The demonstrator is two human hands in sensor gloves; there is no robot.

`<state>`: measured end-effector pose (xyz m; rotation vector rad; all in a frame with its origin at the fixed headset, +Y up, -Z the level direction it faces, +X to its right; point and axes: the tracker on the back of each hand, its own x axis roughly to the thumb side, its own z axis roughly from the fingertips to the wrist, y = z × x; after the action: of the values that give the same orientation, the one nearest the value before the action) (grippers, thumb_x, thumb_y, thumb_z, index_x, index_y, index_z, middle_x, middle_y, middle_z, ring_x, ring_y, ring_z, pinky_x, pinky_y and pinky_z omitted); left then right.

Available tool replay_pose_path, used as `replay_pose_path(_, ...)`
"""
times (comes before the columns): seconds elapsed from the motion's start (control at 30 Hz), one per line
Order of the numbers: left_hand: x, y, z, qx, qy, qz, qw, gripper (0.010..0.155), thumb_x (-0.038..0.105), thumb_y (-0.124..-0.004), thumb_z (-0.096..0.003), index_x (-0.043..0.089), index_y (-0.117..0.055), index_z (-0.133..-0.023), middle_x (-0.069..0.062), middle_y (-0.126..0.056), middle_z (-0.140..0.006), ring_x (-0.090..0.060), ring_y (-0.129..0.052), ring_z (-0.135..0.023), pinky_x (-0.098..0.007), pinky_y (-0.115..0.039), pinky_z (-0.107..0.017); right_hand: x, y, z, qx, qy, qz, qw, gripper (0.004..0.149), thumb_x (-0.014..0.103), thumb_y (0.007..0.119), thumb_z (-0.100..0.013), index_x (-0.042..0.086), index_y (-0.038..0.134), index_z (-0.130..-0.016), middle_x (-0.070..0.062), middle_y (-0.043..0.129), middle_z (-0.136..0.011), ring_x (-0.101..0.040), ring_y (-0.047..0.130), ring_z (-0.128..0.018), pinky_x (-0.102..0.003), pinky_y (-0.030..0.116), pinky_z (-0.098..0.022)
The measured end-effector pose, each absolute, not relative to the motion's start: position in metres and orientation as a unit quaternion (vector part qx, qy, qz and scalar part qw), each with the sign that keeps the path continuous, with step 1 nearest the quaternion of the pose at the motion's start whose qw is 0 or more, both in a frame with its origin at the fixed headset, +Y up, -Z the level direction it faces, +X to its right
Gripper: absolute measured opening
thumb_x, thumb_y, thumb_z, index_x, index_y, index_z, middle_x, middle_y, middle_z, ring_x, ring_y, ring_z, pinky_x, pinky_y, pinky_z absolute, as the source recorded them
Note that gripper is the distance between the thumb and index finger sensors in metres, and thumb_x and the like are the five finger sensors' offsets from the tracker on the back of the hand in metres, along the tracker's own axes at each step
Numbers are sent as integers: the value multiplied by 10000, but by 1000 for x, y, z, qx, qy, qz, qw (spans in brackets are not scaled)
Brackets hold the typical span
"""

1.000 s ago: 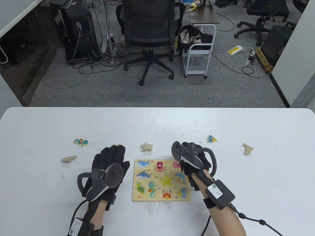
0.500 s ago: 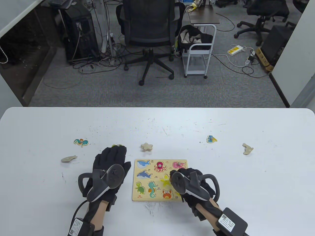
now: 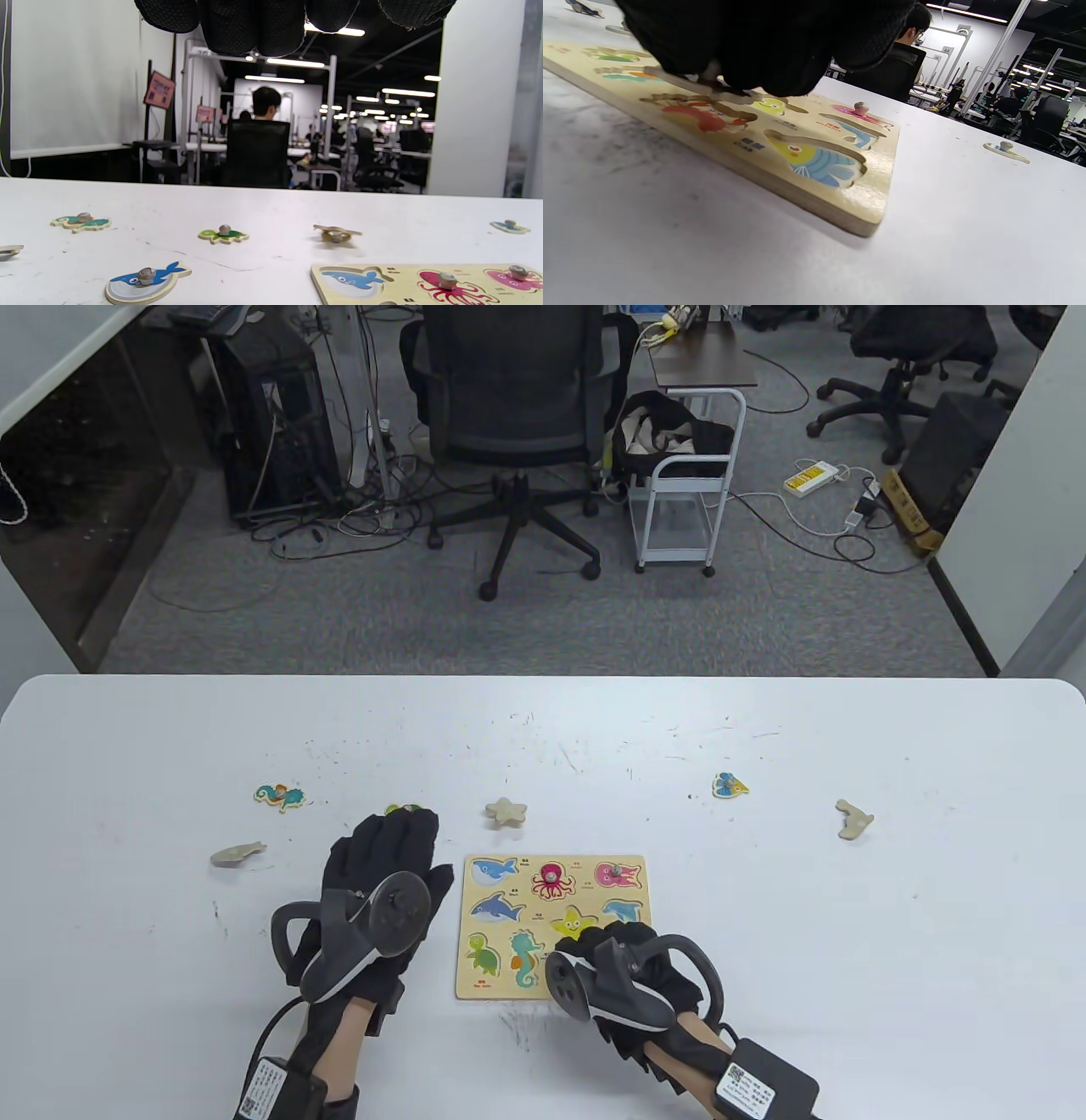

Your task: Fit puzzle pieces into frame

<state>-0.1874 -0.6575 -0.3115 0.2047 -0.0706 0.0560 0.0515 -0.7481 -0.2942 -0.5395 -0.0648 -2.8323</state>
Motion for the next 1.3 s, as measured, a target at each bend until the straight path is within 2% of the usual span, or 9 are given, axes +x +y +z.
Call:
replay_pose_path(0.7, -187, -658, -312, 97, -34, 25, 994, 684, 640, -633, -517, 386, -518, -1142, 13, -669, -1217, -295, -669, -1126, -541, -600, -826, 49, -763, -291, -190, -11, -971, 146, 445, 497, 866, -369, 397, 827, -801, 129, 949, -752, -112, 979, -646, -409, 786, -600)
replay_pose_path(0.97, -187, -658, -312, 97, -34, 24, 994, 684, 639, -635, -517, 384, -521, -1141, 12, -673, -1216, -298, -670, -1125, -542, -601, -825, 50, -761, -289, -193, -16, -970, 149, 452, 499, 844, -383, 401, 807, -823, 133, 930, -786, -119, 967, -683, -414, 775, -616)
replay_pose_path(1.1, -187, -658, -312, 97, -34, 25, 994, 684, 640, -634, -517, 385, -520, -1142, 9, -672, -1216, -297, -671, -1125, -542, -600, -826, 57, -752, -293, -185, -30, -973, 132, 479, 509, 819, -394, 406, 776, -860, 130, 904, -846, -134, 950, -742, -423, 757, -638)
replay_pose_path(1.3, -188, -657, -312, 93, -31, 23, 995, 683, 639, -634, -518, 384, -522, -1141, 10, -674, -1215, -298, -672, -1123, -541, -602, -825, 88, -722, -315, -108, -12, -988, 108, 524, 508, 811, -401, 412, 722, -908, 120, 844, -934, -167, 898, -838, -442, 707, -688)
